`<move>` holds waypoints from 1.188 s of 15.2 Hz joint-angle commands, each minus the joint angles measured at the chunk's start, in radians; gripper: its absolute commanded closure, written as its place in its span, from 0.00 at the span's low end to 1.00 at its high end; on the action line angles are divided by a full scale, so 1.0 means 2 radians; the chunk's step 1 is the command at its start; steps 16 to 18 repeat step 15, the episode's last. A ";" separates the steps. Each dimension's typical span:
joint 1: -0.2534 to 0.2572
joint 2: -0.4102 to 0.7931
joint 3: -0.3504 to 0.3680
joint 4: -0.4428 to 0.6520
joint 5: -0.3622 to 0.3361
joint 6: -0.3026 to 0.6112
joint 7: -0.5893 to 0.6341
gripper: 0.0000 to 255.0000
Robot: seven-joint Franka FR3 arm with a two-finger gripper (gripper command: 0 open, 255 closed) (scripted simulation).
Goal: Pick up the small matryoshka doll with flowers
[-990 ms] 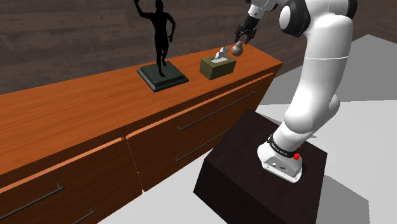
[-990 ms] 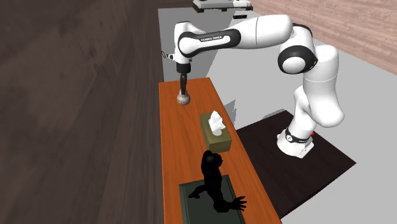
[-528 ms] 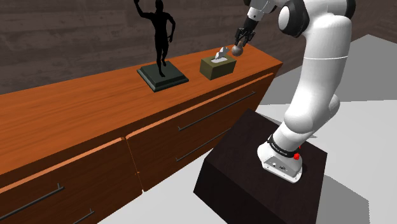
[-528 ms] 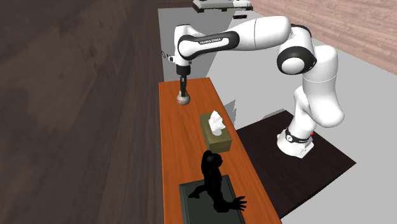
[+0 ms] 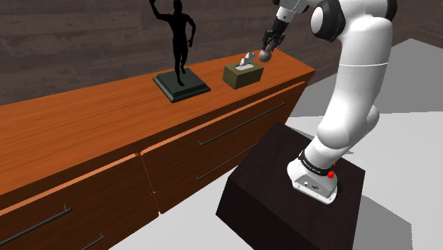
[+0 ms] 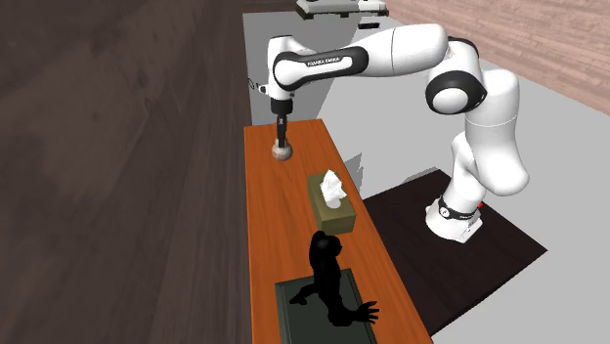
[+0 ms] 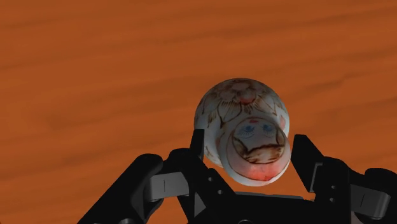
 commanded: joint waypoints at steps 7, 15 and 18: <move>-0.006 -0.005 -0.003 0.044 -0.006 -0.047 0.012 1.00; -0.013 -0.004 -0.004 0.089 -0.007 -0.088 0.022 1.00; -0.013 -0.004 -0.004 0.089 -0.007 -0.088 0.022 1.00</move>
